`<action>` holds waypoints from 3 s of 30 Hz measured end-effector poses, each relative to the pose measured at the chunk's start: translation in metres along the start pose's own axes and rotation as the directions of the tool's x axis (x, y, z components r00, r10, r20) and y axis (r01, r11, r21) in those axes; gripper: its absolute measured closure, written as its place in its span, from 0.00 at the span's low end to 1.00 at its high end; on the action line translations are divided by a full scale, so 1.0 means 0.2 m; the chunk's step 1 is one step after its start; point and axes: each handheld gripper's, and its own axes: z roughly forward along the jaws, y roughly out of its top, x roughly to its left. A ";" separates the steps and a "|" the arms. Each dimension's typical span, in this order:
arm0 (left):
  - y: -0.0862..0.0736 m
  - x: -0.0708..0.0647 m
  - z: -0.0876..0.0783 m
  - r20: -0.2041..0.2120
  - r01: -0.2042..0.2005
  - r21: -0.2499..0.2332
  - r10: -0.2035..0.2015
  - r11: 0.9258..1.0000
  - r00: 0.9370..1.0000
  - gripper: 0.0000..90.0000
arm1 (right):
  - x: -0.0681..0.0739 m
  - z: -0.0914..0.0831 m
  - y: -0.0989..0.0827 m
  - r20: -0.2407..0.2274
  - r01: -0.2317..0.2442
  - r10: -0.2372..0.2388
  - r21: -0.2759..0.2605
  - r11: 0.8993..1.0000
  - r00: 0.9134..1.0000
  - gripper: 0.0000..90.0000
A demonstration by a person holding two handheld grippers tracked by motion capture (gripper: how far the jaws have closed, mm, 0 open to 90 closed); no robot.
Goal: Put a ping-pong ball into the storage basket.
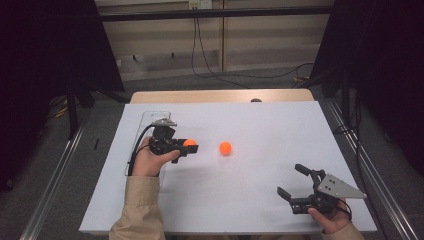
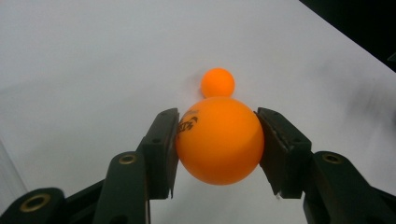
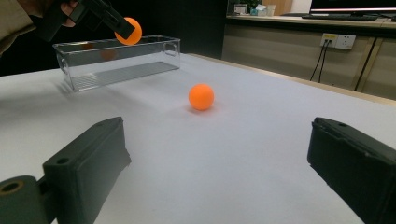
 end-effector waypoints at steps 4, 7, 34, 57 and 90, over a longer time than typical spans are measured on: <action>0.00 0.01 -0.01 -0.018 -0.001 0.006 0.001 1.000 1.000 0.56 | 0.00 0.00 0.00 0.001 -0.002 0.002 0.001 1.000 1.000 0.04; 0.00 0.01 -0.01 -0.024 -0.001 0.002 0.001 1.000 1.000 0.56 | 0.00 0.00 0.00 0.001 -0.004 0.004 0.000 1.000 1.000 0.04; -0.03 0.08 -0.11 -0.086 0.024 -0.019 -0.026 1.000 0.996 0.56 | 0.00 0.00 0.00 -0.002 0.002 -0.002 0.004 1.000 1.000 0.04; -0.04 0.11 -0.15 -0.103 0.036 -0.028 -0.038 0.999 0.994 0.56 | 0.00 0.00 0.00 0.002 -0.001 0.001 0.002 1.000 1.000 0.04; -0.07 0.16 -0.25 -0.143 0.052 -0.070 -0.062 0.996 0.988 0.56 | 0.00 0.00 0.00 0.000 0.002 -0.002 -0.002 1.000 1.000 0.05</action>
